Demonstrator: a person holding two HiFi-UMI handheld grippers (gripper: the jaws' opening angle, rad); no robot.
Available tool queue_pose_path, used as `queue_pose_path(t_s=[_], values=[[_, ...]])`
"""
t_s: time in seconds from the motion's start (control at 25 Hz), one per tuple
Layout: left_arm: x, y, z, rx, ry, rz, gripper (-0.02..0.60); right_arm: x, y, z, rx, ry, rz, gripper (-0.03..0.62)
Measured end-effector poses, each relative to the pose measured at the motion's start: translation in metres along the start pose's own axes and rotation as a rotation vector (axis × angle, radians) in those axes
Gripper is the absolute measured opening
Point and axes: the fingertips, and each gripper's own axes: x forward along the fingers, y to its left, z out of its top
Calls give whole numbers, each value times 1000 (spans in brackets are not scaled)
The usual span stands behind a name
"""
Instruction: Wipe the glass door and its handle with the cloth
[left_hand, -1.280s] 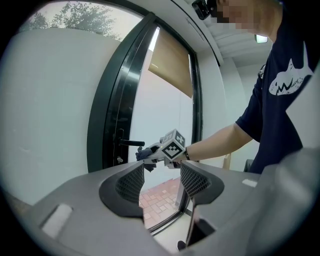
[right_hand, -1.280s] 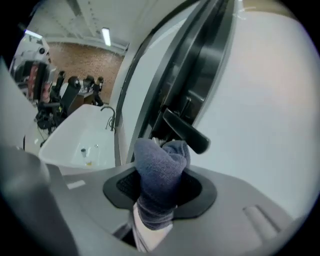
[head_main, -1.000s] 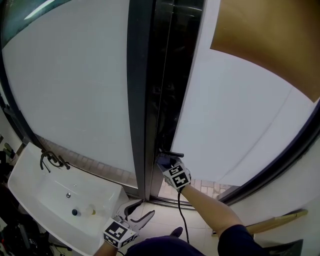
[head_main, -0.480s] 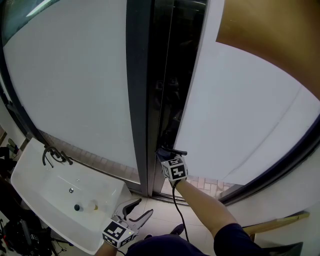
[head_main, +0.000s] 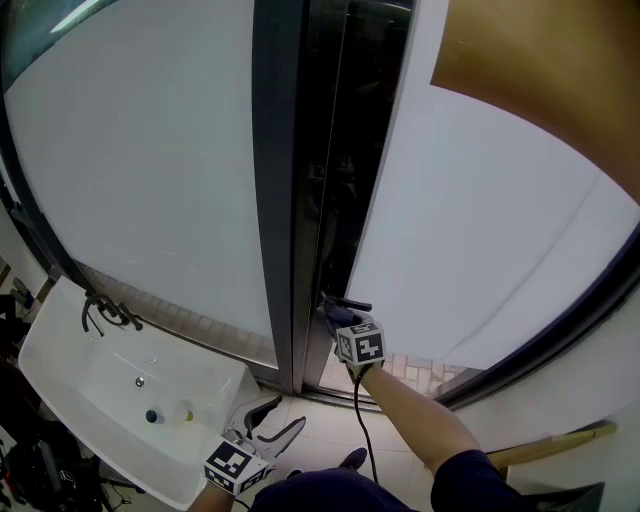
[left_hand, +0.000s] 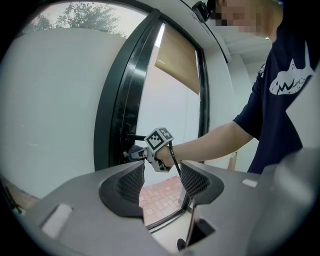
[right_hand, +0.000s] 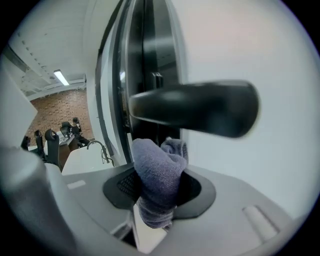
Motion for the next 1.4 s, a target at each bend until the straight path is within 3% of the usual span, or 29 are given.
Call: queue_pose_path(t_s=[0.16,0.4,0.64,0.84,1.12,1.4], values=[[-2,2,0,7,-6,0,224,-12,-13,-12,97,-11,17,153],[3,0,3,14,-10,-14,224,-7,24,32,148,-92,126,153],[3,-3,4,9,-8,-13,224,11,26,35,138,-56,88,153],[-1,2,-3,1,5,-1,224,6,9,23,176,-50,85,153],[-1,0,-1,7,-3,-11,222,-3,-29,-32,195,55,-24,153],[2,2,-1,-4,4,-14,222,13,11,-46,164,89,100,153]])
